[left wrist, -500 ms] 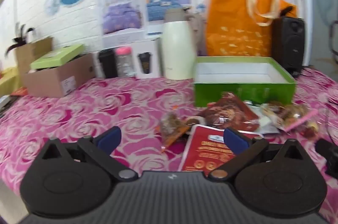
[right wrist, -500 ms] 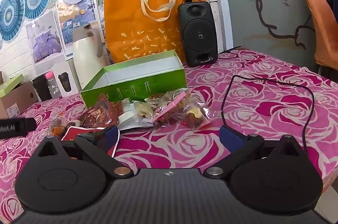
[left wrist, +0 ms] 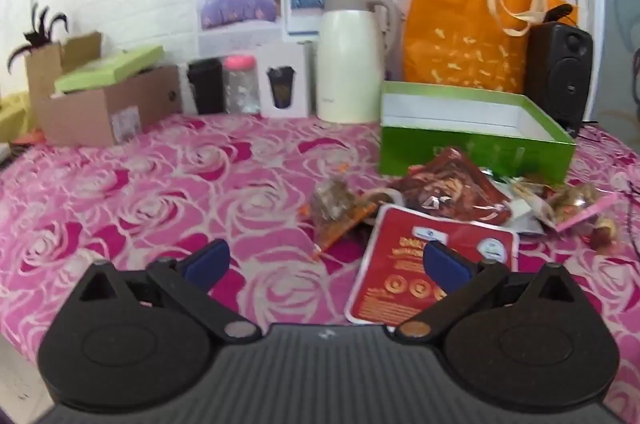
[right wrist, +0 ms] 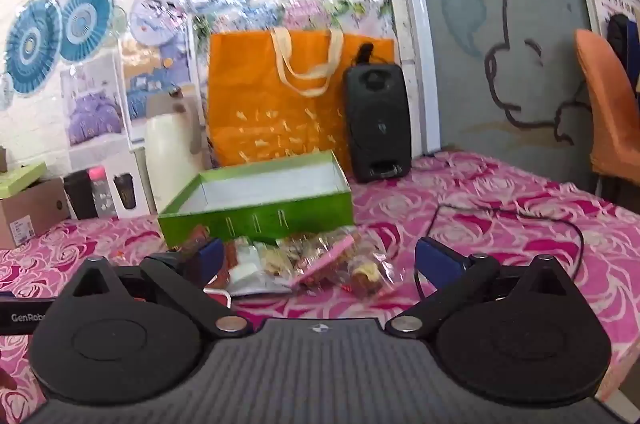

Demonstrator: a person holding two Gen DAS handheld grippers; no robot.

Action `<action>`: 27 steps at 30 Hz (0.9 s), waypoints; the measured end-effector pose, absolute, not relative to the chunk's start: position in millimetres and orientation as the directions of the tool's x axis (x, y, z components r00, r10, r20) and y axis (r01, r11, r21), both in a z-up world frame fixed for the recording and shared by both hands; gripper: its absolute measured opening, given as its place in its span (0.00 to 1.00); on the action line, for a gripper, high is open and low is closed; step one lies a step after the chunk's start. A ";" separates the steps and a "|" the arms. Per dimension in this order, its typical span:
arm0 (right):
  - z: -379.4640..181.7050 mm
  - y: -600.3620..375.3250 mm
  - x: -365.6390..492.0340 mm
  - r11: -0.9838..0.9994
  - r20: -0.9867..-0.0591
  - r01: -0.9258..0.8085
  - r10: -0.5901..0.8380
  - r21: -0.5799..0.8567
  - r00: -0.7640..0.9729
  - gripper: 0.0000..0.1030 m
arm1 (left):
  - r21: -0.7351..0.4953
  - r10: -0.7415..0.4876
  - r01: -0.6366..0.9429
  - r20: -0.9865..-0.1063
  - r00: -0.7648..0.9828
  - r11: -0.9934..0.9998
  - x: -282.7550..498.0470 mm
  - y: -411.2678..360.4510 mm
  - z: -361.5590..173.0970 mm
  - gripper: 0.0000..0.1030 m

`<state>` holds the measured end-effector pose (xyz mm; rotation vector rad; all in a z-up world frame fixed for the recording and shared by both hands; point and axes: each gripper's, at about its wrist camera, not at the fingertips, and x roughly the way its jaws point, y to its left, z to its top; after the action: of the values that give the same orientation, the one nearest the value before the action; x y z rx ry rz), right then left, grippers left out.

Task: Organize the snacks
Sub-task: 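Move the left tool toward the red Daily Nuts pouch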

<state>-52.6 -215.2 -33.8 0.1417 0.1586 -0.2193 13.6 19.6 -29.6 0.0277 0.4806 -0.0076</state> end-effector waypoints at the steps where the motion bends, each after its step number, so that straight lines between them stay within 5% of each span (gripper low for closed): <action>1: -34.2 -210.5 -52.1 0.969 -0.145 0.221 -0.204 0.110 0.968 1.00 | 0.045 0.011 0.011 -0.457 0.889 0.999 15.8 19.0 -28.1 1.00; 8: -27.5 -186.1 -8.5 0.991 -0.237 0.127 -0.113 0.044 0.965 1.00 | 0.106 -0.031 0.093 -0.476 0.879 0.990 43.6 21.2 -23.3 1.00; 18: -26.8 -181.9 -2.7 0.984 -0.293 0.099 -0.052 0.148 0.955 1.00 | -0.157 -0.114 0.037 -0.513 0.851 0.987 55.6 51.4 -35.2 1.00; 22: -30.1 -191.0 -11.2 0.980 -0.304 0.099 -0.043 0.170 0.952 1.00 | -0.127 -0.065 -0.009 -0.568 0.820 0.992 52.0 44.0 -38.5 1.00; 27: -28.3 -198.9 -22.4 0.979 -0.277 0.092 -0.039 0.180 0.960 1.00 | -0.059 -0.022 -0.012 -0.538 0.843 0.998 39.4 34.1 -28.1 1.00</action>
<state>-22.4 -198.9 -28.3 0.1926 0.2764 -0.0671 39.4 34.1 -28.0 -0.0603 0.5681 -0.0054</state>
